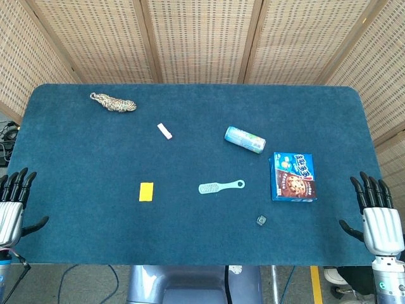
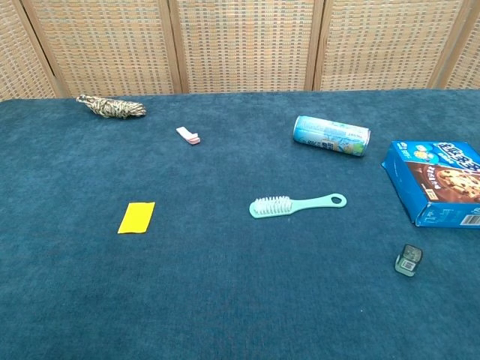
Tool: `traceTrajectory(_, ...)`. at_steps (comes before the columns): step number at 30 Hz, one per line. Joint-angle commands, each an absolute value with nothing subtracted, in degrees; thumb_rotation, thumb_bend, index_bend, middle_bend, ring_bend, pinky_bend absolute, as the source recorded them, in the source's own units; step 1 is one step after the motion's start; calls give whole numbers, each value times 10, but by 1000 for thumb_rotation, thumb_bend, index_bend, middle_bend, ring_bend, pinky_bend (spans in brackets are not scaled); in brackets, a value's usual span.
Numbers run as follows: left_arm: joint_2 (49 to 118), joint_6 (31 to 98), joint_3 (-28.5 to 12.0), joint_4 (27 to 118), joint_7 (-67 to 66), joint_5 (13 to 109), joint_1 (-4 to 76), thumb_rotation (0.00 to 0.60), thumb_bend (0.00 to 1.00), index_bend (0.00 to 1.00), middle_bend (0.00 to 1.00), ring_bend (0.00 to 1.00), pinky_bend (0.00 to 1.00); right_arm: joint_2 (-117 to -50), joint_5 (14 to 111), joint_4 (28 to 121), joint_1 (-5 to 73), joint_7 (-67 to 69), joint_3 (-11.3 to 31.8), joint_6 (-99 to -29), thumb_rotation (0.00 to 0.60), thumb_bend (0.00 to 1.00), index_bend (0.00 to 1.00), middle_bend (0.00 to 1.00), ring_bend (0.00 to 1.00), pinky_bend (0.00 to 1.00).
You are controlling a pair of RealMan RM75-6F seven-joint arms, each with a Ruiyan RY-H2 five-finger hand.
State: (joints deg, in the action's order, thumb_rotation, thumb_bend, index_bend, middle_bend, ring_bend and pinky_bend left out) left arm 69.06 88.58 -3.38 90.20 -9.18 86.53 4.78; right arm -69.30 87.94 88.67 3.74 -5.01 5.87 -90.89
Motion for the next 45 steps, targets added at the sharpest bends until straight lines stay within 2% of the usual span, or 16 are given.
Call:
traceTrajectory(1,690,885,-33,904,-92,865,48,600,46,0,0,0,0,-691,878,888,37,-49,57,-906,600,0,0,0,0,0)
traceTrajectory(10,703,878,-27,920,-96,891,59,600,46,0,0,0,0,-683,868,894,37,-44,58,-895,600,0,0,0,0,0)
traceTrajectory(16,727,822,-27,934,-128,891,93,600,58,0,0,0,0,-681,866,895,37,-37,58,-895,600,0,0,0,0,0)
traceTrajectory(21,758,764,-44,939,-160,874,137,600,62,0,0,0,0,-679,860,891,38,-27,61,-891,600,0,0,0,0,0)
traceTrajectory(26,789,733,-60,941,-198,848,164,600,159,0,0,0,0,-677,857,890,38,-17,63,-890,600,0,0,0,0,0)
traceTrajectory(34,851,675,-84,930,-264,792,215,600,184,0,0,0,0,-672,853,886,37,4,66,-889,600,0,0,0,0,0)
traceTrajectory(39,886,657,-89,917,-307,763,238,600,286,0,0,0,0,-671,853,884,38,14,67,-888,600,0,0,0,0,0)
traceTrajectory(45,938,638,-88,874,-339,726,261,600,286,0,0,0,0,-669,855,882,37,28,66,-889,600,0,0,0,0,0)
